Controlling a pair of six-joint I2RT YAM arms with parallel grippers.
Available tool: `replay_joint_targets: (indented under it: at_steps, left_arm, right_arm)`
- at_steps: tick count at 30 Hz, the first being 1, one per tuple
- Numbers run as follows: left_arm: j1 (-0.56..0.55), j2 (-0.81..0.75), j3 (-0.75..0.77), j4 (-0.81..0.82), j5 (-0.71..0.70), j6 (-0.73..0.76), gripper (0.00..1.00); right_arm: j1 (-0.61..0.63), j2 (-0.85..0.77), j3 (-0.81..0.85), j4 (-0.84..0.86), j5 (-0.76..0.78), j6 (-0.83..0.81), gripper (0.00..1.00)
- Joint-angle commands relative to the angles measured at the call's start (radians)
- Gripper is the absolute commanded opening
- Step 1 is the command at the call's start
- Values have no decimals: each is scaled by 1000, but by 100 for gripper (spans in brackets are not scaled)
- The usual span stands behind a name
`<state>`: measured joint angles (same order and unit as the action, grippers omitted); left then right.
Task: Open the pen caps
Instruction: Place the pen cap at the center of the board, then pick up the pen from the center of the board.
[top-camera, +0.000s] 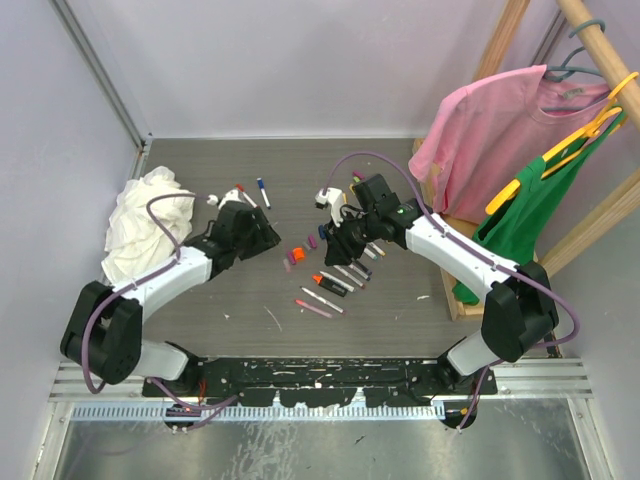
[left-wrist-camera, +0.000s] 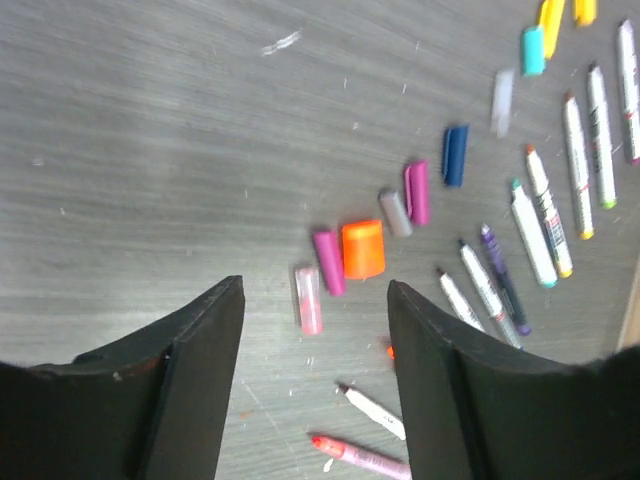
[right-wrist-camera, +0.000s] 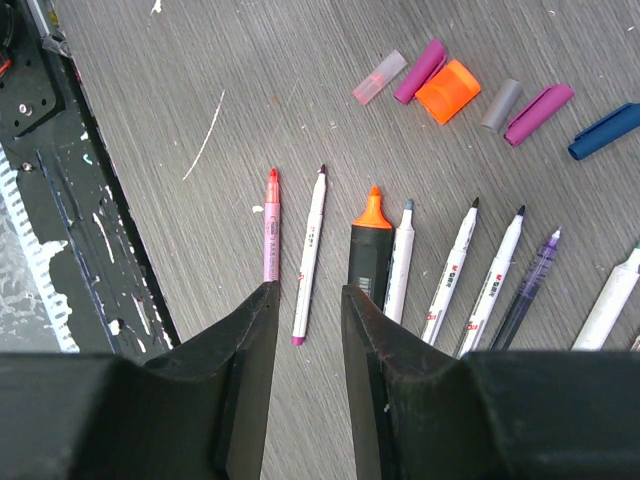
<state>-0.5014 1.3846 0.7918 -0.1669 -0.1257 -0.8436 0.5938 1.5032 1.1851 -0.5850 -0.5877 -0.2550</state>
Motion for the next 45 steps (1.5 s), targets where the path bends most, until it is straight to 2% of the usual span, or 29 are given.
replay_joint_targets:
  at_steps: [1,6,9,12,14,15,19,22,34,45]
  left_arm:
    - [113,-33,24,151,87,181,66]
    - [254,42,84,213,193,182,74]
    - [297,128,172,171,197,179,74]
    - [311,227,301,51,131,173,74]
    - [312,309,408,-69,59,169,71]
    - [311,348,467,-132,30,170,65]
    - [311,506,662,-335,-35,170,54]
    - [310,581,756,-396,-47,183,53]
    - [303,726,871,-462,-42,224,36]
    - [303,785,932,-535,-74,279,37]
  right_arm:
    - [-4,-37,-1,13,-19,-12,37]
    - [-5,-40,-2,13,-17,-15,37]
    - [-5,-41,-2,13,-17,-16,38]
    - [-5,-45,-4,12,-14,-20,37]
    - [-5,-46,-5,13,-15,-21,37]
    - [-6,-46,-5,13,-16,-21,38]
    - [-6,-46,-7,12,-17,-23,38]
    - [-6,-47,-6,13,-17,-25,37]
    - [-5,-43,-8,13,-13,-28,37]
    - [-6,-41,-8,13,-14,-29,37]
